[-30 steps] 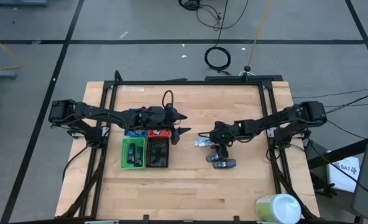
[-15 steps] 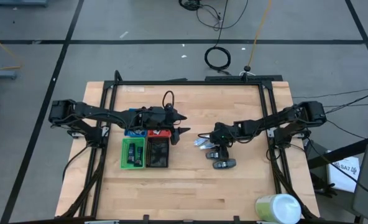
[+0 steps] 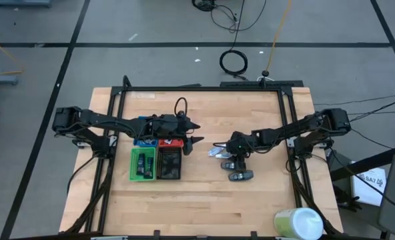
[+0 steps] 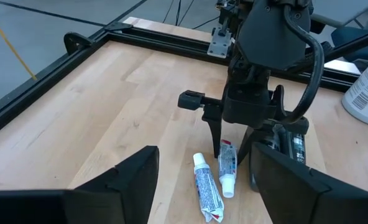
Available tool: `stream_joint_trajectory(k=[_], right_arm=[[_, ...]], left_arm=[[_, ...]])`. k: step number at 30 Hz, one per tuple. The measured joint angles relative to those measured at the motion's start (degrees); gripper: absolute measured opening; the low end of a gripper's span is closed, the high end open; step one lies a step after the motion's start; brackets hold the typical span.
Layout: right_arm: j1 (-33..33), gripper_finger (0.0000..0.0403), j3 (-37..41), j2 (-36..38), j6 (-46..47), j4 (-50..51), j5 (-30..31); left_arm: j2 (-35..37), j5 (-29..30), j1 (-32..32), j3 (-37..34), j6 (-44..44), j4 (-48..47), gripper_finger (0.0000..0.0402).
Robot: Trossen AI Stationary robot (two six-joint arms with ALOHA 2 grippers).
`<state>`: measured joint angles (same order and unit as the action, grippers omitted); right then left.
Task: Pick & Place Travel size toiletries
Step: Put the bottom white toothpaste into the red bin
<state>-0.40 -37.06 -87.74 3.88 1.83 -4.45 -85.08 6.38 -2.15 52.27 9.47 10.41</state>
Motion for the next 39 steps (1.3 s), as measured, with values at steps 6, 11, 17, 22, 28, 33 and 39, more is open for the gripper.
stream_joint_trajectory(k=[6, 11, 17, 22, 28, 33, 39], right_arm=[[0.0, 0.0114, 0.0, 0.1, 2.0, 3.1, 0.1], [0.0, 0.0069, -0.1, 0.1, 2.9, 5.0, -0.1], [0.0, 0.0033, 0.1, 1.8, 2.4, 5.1, -0.2], [-0.1, 0.0030, 0.4, 5.7, 2.3, 4.3, -0.1], [0.0, 0.0024, 0.3, 11.3, 2.4, 1.0, 0.1], [0.0, 0.0024, 0.2, 13.3, 1.2, -6.9, 0.1], [-0.1, 0.0024, 0.2, 13.0, -1.4, -15.0, 0.1]], left_arm=[[0.0, 0.0, 0.0, 0.0, 0.6, -0.5, 0.0243], [0.0, -0.1, 0.0, -0.1, 1.1, -1.9, 0.0244], [0.0, -0.1, 0.0, -0.1, 0.8, -1.8, 0.0243], [0.0, 0.0, 0.0, -0.1, 1.1, -1.8, 0.0244], [0.0, 2.9, 0.0, -0.1, 1.8, -1.3, 0.0244], [0.0, 5.6, 0.0, -0.1, 3.3, -1.5, 0.0244], [-0.6, -0.4, 0.7, -0.1, -0.9, -0.2, 0.0244]])
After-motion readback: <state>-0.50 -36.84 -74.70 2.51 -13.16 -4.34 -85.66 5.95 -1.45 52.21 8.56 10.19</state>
